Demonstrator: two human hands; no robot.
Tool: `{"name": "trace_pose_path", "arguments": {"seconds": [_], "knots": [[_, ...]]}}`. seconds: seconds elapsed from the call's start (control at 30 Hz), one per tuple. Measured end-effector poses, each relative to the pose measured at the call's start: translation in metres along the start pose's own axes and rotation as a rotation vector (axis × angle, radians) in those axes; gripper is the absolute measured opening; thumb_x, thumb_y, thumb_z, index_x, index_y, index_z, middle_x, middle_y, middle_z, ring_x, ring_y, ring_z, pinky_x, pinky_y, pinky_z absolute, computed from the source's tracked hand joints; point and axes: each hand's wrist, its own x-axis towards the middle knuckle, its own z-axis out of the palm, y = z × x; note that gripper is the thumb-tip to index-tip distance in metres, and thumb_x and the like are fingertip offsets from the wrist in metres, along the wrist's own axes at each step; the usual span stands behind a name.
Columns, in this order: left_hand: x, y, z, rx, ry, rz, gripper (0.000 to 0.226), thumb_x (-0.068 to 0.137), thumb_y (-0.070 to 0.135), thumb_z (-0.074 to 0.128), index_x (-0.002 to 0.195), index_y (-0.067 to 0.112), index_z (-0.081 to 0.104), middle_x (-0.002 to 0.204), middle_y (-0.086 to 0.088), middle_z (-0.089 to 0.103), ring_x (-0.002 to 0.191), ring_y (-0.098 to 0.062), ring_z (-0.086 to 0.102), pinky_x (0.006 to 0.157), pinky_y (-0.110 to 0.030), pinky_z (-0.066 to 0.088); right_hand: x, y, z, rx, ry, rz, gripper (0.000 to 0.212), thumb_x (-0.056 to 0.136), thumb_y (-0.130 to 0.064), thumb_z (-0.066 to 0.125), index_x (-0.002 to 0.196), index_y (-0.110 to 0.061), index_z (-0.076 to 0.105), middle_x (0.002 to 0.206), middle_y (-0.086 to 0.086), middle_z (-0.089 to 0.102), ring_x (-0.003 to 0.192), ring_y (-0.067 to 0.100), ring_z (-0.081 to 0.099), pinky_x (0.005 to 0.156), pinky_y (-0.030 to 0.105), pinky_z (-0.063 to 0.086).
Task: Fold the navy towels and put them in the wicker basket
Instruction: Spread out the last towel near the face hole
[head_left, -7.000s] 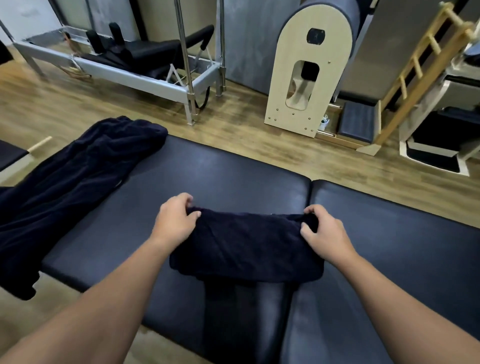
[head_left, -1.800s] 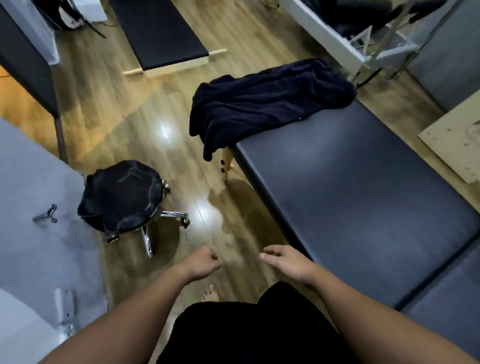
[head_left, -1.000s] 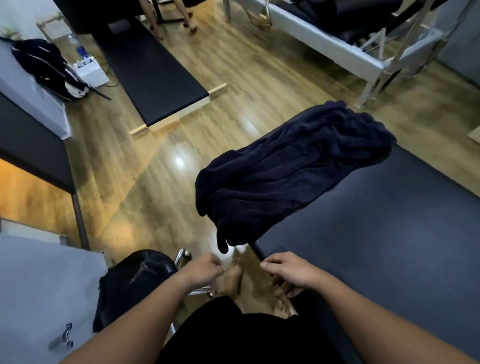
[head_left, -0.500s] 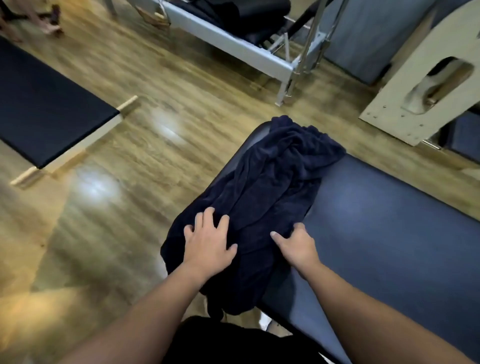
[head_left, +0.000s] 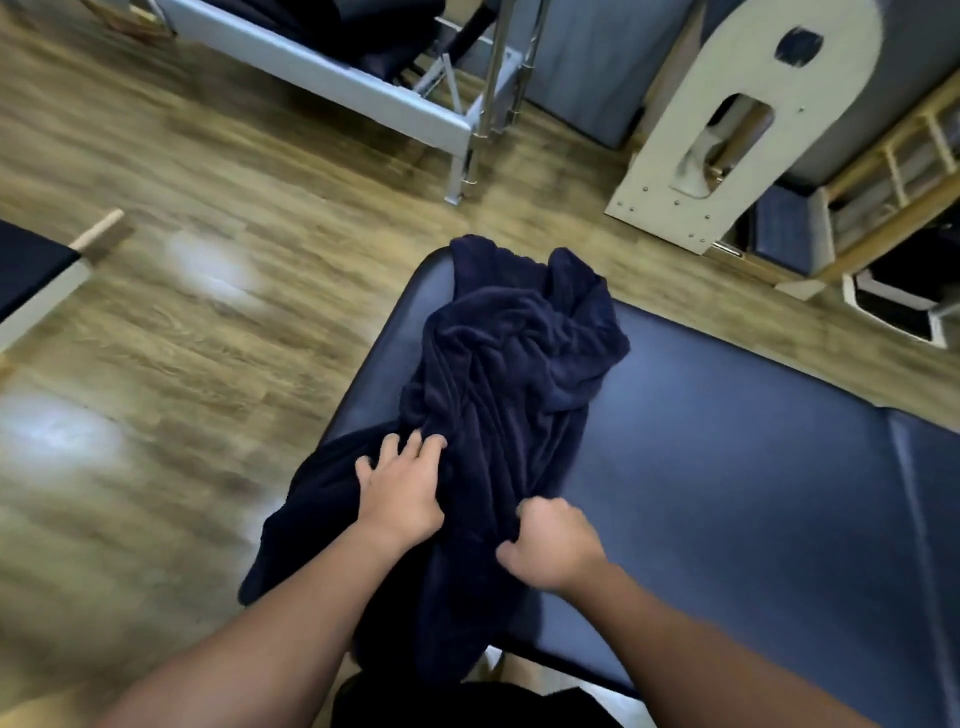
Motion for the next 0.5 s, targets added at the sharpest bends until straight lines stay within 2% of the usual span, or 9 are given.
{"name": "trace_pose_path", "arguments": {"seconds": [0.1, 0.17, 0.23, 0.3, 0.33, 0.37, 0.43, 0.47, 0.5], "knots": [[0.005, 0.017, 0.004, 0.05, -0.034, 0.103, 0.078, 0.076, 0.008, 0.063, 0.144, 0.034, 0.033, 0.161, 0.006, 0.026, 0.146, -0.026, 0.02, 0.111, -0.056, 0.025, -0.011, 0.015, 0.0, -0.004, -0.062, -0.091, 0.038, 0.08, -0.044, 0.059, 0.071, -0.008, 0.055, 0.065, 0.004, 0.059, 0.065, 0.025, 0.058, 0.048, 0.032, 0.038], [0.007, 0.02, 0.005, 0.049, -0.035, 0.155, 0.074, 0.077, 0.01, 0.062, 0.142, 0.035, 0.036, 0.159, 0.008, 0.029, 0.143, -0.024, 0.022, 0.109, -0.055, 0.027, -0.005, 0.029, -0.007, -0.028, -0.059, -0.133, 0.043, 0.088, -0.048, 0.056, 0.069, -0.009, 0.057, 0.063, 0.005, 0.061, 0.065, 0.024, 0.059, 0.053, 0.034, 0.044], [0.008, 0.022, 0.004, 0.034, -0.028, 0.172, 0.063, 0.08, 0.017, 0.061, 0.137, 0.035, 0.04, 0.154, 0.009, 0.033, 0.137, -0.024, 0.028, 0.104, -0.054, 0.029, 0.013, 0.043, -0.02, -0.046, 0.089, -0.152, 0.035, 0.091, -0.046, 0.054, 0.078, -0.015, 0.063, 0.077, 0.004, 0.067, 0.077, 0.026, 0.064, 0.064, 0.036, 0.051], [0.007, 0.028, 0.001, 0.002, -0.02, 0.169, 0.053, 0.084, 0.034, 0.061, 0.132, 0.034, 0.041, 0.143, 0.01, 0.039, 0.13, -0.025, 0.035, 0.1, -0.052, 0.032, 0.034, 0.054, -0.034, -0.049, 0.355, -0.16, 0.018, 0.089, -0.032, 0.059, 0.101, -0.021, 0.065, 0.104, 0.005, 0.064, 0.097, 0.03, 0.061, 0.076, 0.037, 0.052], [0.005, 0.032, -0.001, -0.027, -0.017, 0.146, 0.053, 0.084, 0.045, 0.061, 0.131, 0.035, 0.04, 0.138, 0.011, 0.041, 0.127, -0.026, 0.038, 0.099, -0.051, 0.033, 0.045, 0.057, -0.043, -0.07, 0.467, -0.18, 0.031, 0.085, -0.023, 0.062, 0.116, -0.02, 0.061, 0.116, 0.007, 0.055, 0.106, 0.032, 0.055, 0.084, 0.04, 0.051], [0.003, 0.038, -0.003, -0.056, -0.019, 0.114, 0.059, 0.081, 0.058, 0.061, 0.132, 0.036, 0.038, 0.135, 0.011, 0.043, 0.126, -0.026, 0.04, 0.1, -0.052, 0.034, 0.056, 0.061, -0.051, -0.119, 0.527, -0.191, 0.055, 0.079, -0.016, 0.066, 0.132, -0.021, 0.052, 0.13, 0.009, 0.045, 0.117, 0.035, 0.047, 0.093, 0.044, 0.048], [-0.004, 0.05, -0.003, -0.056, -0.054, 0.04, 0.088, 0.069, 0.082, 0.058, 0.14, 0.039, 0.028, 0.141, 0.006, 0.043, 0.129, -0.029, 0.04, 0.105, -0.056, 0.033, 0.076, 0.065, -0.073, -0.228, 0.49, -0.14, 0.101, 0.073, -0.011, 0.07, 0.156, -0.03, 0.015, 0.158, 0.017, 0.008, 0.145, 0.041, 0.014, 0.114, 0.052, 0.032], [-0.008, 0.056, -0.003, -0.015, -0.09, 0.023, 0.106, 0.061, 0.09, 0.056, 0.147, 0.041, 0.018, 0.147, 0.001, 0.039, 0.134, -0.032, 0.037, 0.11, -0.06, 0.029, 0.086, 0.067, -0.081, -0.272, 0.417, -0.118, 0.114, 0.074, -0.01, 0.069, 0.157, -0.035, -0.005, 0.162, 0.018, -0.01, 0.15, 0.042, -0.004, 0.12, 0.056, 0.02], [-0.013, 0.064, -0.001, 0.045, -0.127, 0.008, 0.12, 0.055, 0.094, 0.057, 0.152, 0.045, 0.006, 0.153, -0.006, 0.033, 0.139, -0.037, 0.031, 0.114, -0.066, 0.02, 0.097, 0.072, -0.089, -0.304, 0.332, -0.122, 0.12, 0.076, -0.009, 0.068, 0.155, -0.039, -0.018, 0.163, 0.018, -0.016, 0.151, 0.04, -0.013, 0.121, 0.06, 0.01]]}}
